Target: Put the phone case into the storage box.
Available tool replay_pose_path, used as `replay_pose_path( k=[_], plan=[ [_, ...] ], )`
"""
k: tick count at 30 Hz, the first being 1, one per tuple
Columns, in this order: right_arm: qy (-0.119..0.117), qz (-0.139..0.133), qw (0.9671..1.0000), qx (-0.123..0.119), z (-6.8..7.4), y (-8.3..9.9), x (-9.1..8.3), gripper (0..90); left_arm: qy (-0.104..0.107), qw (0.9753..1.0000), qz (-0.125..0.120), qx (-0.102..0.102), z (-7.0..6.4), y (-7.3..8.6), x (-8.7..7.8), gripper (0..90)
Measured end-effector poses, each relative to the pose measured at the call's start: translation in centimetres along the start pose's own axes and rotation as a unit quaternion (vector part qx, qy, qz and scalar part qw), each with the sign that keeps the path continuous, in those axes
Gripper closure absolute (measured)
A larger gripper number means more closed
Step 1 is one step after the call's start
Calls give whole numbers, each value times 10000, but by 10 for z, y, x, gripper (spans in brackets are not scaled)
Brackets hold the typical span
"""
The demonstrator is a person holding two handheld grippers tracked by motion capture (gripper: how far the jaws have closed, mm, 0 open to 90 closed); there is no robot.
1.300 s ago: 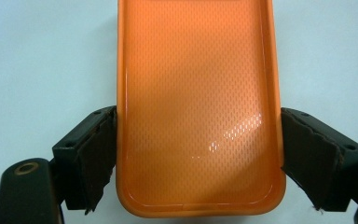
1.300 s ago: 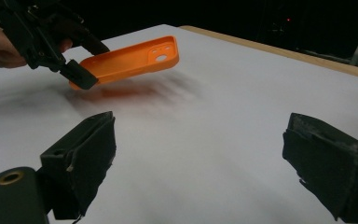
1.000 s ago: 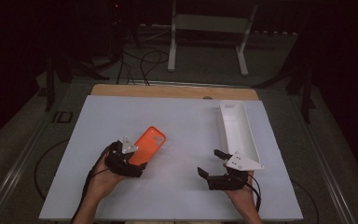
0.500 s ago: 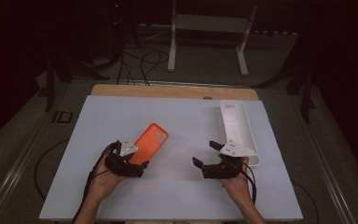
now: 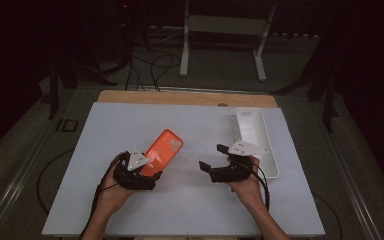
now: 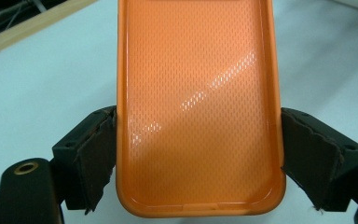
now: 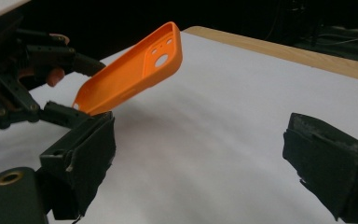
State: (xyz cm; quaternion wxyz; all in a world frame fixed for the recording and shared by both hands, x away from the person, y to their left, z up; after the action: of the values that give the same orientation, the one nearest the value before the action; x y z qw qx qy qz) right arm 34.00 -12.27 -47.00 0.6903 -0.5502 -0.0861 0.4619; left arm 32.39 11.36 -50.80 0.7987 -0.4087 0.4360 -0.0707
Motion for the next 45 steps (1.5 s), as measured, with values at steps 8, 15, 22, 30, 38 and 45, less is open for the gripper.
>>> replay_pose_path(
  k=[8,15,22,30,38,45],
  plan=[
    [-173,56,9993,333,1,-7,12,93,2,9999,-122,61,-5,-4,0,163],
    [-313,166,9985,428,8,-10,23,93,21,9996,-235,142,-11,-9,2,163],
    [-497,208,9969,570,14,-13,33,93,64,9991,-310,266,-17,-15,3,163],
    [-633,290,9953,672,19,-13,43,93,57,9981,-476,399,-25,-25,1,163],
    [-779,435,9932,754,27,-11,50,100,68,9970,-599,496,-32,-32,-2,163],
    [-1037,479,9882,1019,33,-10,53,198,85,9957,-726,578,-37,-37,-3,163]
  ],
)
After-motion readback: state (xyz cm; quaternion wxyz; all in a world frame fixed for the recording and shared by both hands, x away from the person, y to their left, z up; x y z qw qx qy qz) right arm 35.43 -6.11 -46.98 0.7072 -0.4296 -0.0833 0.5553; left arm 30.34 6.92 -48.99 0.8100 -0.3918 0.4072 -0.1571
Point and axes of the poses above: each handheld gripper's, and its own axes: x roughly forward along the jaws, y roughly out of its underside, z roughly to its left, the point moved 7 cm from there along x, roughly forward along the jaws, and after that the axes turned 14 degrees about x, right-handed, at the moved point
